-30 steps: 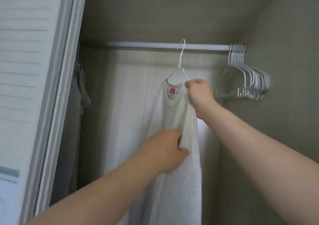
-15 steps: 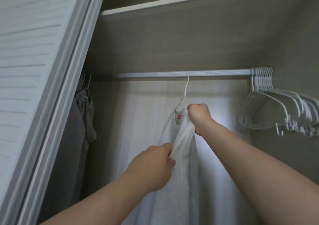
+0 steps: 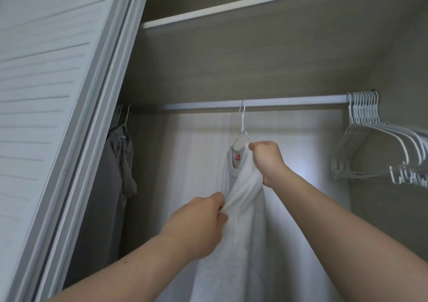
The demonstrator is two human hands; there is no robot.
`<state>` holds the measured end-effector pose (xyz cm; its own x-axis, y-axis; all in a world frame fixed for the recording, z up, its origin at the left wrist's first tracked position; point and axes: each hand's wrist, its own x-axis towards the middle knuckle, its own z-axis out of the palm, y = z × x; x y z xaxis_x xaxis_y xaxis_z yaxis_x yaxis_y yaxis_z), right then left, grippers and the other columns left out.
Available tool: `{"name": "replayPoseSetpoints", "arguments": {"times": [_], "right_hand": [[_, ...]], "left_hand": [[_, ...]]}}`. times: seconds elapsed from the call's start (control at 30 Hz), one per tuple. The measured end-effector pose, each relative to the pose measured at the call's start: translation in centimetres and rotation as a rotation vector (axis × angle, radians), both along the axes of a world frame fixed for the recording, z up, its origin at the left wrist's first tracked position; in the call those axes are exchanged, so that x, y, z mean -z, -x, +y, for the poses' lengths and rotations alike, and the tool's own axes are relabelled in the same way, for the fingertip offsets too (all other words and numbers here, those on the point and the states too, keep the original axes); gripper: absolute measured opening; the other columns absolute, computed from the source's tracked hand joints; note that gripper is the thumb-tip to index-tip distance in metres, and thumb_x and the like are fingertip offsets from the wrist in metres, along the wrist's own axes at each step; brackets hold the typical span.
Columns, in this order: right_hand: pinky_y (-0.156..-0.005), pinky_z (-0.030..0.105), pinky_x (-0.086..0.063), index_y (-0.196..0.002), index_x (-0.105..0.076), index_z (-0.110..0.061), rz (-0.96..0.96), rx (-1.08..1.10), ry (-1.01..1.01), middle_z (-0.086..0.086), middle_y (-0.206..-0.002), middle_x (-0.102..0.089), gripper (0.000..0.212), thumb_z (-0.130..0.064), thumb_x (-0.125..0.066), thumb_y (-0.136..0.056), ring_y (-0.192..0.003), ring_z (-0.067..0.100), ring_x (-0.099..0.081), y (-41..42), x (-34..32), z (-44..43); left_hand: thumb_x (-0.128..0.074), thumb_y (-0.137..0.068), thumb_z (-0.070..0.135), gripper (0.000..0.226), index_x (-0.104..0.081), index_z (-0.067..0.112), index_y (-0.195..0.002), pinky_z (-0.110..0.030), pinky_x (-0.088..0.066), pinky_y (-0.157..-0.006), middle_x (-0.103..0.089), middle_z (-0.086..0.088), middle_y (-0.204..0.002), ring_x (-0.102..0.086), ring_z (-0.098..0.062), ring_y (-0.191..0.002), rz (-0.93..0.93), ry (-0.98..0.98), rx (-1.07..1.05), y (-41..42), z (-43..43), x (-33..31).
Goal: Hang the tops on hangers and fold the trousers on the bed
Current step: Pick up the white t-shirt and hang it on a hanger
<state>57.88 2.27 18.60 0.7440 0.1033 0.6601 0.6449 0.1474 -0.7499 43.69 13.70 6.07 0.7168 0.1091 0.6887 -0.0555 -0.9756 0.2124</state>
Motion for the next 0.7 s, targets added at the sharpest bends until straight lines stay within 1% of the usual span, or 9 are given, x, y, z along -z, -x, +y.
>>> {"name": "replayPoseSetpoints", "arguments": {"times": [0.07, 0.23, 0.33, 0.4, 0.43, 0.53, 0.57, 0.63, 0.7], "right_hand": [[-0.049, 0.019, -0.039, -0.071, -0.051, -0.008, -0.041, -0.007, -0.007, 0.004, -0.055, -0.048, 0.024, -0.006, -0.055, -0.095, -0.048, 0.016, -0.051, 0.7, -1.5, -0.3], [-0.036, 0.012, -0.033, -0.08, -0.051, -0.007, -0.06, 0.064, -0.058, 0.01, -0.069, -0.047, 0.016, -0.002, -0.051, -0.096, -0.039, 0.014, -0.05, 0.9, -5.4, -1.2], [-0.054, 0.022, -0.039, -0.076, -0.047, -0.015, -0.055, 0.136, 0.0, 0.011, -0.093, -0.053, 0.022, -0.009, -0.05, -0.097, -0.058, 0.015, -0.047, -0.3, -6.8, -1.5], [-0.059, 0.026, -0.042, -0.091, -0.053, -0.008, -0.004, 0.119, -0.014, 0.011, -0.085, -0.054, 0.005, -0.007, -0.052, -0.096, -0.062, 0.022, -0.052, -0.9, -6.8, -1.3], [-0.056, 0.026, -0.043, -0.098, -0.054, -0.005, 0.015, 0.115, -0.014, 0.011, -0.078, -0.053, 0.003, -0.006, -0.054, -0.095, -0.06, 0.024, -0.055, -1.2, -6.5, -1.2], [-0.042, 0.017, -0.038, -0.087, -0.054, -0.004, 0.054, 0.111, 0.048, 0.011, -0.069, -0.052, 0.008, -0.006, -0.057, -0.094, -0.04, 0.022, -0.056, -1.8, -4.8, -1.0], [-0.047, 0.019, -0.04, -0.085, -0.053, -0.004, 0.056, 0.104, 0.073, 0.011, -0.073, -0.054, 0.009, -0.004, -0.056, -0.093, -0.044, 0.021, -0.056, -2.1, -4.2, -0.9], [-0.062, 0.031, -0.039, -0.091, -0.055, -0.007, 0.027, 0.106, 0.128, 0.014, -0.083, -0.053, 0.004, -0.005, -0.058, -0.091, -0.067, 0.024, -0.054, -2.2, -3.5, -0.9], [-0.06, 0.03, -0.043, -0.092, -0.057, -0.007, -0.004, 0.088, 0.181, 0.015, -0.082, -0.057, 0.005, -0.008, -0.062, -0.091, -0.068, 0.025, -0.058, -1.6, -3.2, -1.2]], "left_hand": [[-0.044, -0.102, 0.037, 0.025, -0.033, 0.026, -0.081, -0.035, -0.038, -0.064, -0.051, 0.001, -0.083, -0.051, -0.026, -0.074, -0.024, -0.02, 0.0, 0.1, -0.3, -0.8], [-0.044, -0.103, 0.038, 0.028, -0.03, 0.026, -0.081, -0.035, -0.035, -0.062, -0.048, 0.0, -0.08, -0.049, -0.027, -0.072, -0.098, -0.059, 0.007, -0.2, -1.7, -3.3], [-0.044, -0.103, 0.036, 0.026, -0.031, 0.024, -0.084, -0.035, -0.033, -0.064, -0.047, -0.002, -0.082, -0.046, -0.028, -0.073, -0.101, -0.093, -0.008, -0.6, -2.6, -4.8], [-0.045, -0.104, 0.035, 0.025, -0.033, 0.023, -0.086, -0.034, -0.033, -0.066, -0.047, -0.003, -0.085, -0.045, -0.029, -0.075, -0.077, -0.105, -0.022, -1.1, -2.8, -5.1], [-0.045, -0.104, 0.035, 0.024, -0.034, 0.022, -0.087, -0.034, -0.033, -0.066, -0.047, -0.003, -0.084, -0.045, -0.029, -0.075, -0.061, -0.112, -0.029, -1.3, -2.8, -5.0], [-0.044, -0.104, 0.034, 0.024, -0.032, 0.022, -0.087, -0.034, -0.032, -0.065, -0.04, 0.001, -0.077, -0.042, -0.026, -0.07, -0.004, -0.138, -0.051, -1.6, -2.2, -3.8], [-0.044, -0.104, 0.034, 0.023, -0.033, 0.023, -0.087, -0.034, -0.031, -0.065, -0.039, 0.001, -0.077, -0.042, -0.025, -0.069, 0.01, -0.147, -0.057, -1.7, -2.0, -3.3], [-0.043, -0.104, 0.034, 0.022, -0.035, 0.022, -0.089, -0.034, -0.031, -0.063, -0.043, 0.0, -0.081, -0.043, -0.025, -0.071, 0.023, -0.153, -0.066, -1.7, -1.6, -2.7], [-0.043, -0.104, 0.034, 0.021, -0.035, 0.021, -0.09, -0.033, -0.032, -0.066, -0.046, -0.003, -0.086, -0.045, -0.027, -0.075, 0.02, -0.145, -0.073, -1.6, -1.2, -2.5]]}}
